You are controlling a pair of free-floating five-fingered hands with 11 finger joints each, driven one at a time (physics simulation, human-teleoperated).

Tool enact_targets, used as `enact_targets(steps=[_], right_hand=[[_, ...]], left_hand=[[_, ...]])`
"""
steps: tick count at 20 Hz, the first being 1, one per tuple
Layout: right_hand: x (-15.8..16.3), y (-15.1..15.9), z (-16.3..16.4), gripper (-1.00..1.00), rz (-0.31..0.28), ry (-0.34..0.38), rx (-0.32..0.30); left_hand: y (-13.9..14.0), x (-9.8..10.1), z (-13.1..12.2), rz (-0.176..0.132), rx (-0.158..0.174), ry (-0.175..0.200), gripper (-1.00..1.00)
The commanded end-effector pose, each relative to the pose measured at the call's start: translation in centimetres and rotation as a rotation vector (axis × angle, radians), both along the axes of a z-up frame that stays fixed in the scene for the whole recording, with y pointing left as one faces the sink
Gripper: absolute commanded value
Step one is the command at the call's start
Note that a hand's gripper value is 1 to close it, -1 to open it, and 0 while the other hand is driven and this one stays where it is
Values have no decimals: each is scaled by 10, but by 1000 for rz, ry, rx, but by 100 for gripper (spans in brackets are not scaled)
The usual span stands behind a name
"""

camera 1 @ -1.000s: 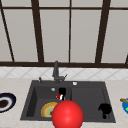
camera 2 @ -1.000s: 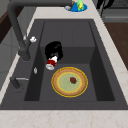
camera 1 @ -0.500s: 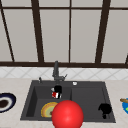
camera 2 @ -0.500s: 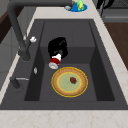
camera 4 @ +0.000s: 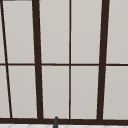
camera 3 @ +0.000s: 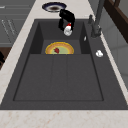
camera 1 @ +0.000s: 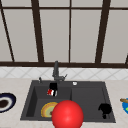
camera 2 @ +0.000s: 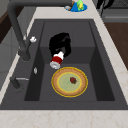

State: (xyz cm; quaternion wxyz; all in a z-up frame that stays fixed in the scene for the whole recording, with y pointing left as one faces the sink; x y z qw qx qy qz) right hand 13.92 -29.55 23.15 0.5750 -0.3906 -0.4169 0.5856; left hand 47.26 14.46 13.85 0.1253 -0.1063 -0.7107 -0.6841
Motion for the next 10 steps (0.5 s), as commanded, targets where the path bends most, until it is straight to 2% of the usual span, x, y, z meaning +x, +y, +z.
enact_targets(steps=[1,5,10], right_hand=[[0,0,0,0,0,0,0],[0,0,0,0,0,0,0],[0,0,0,0,0,0,0]], left_hand=[[18,-5,22,-39,-11,-35,100],[40,-11,43,-33,-9,-23,100],[74,-23,69,-12,-13,-2,100]])
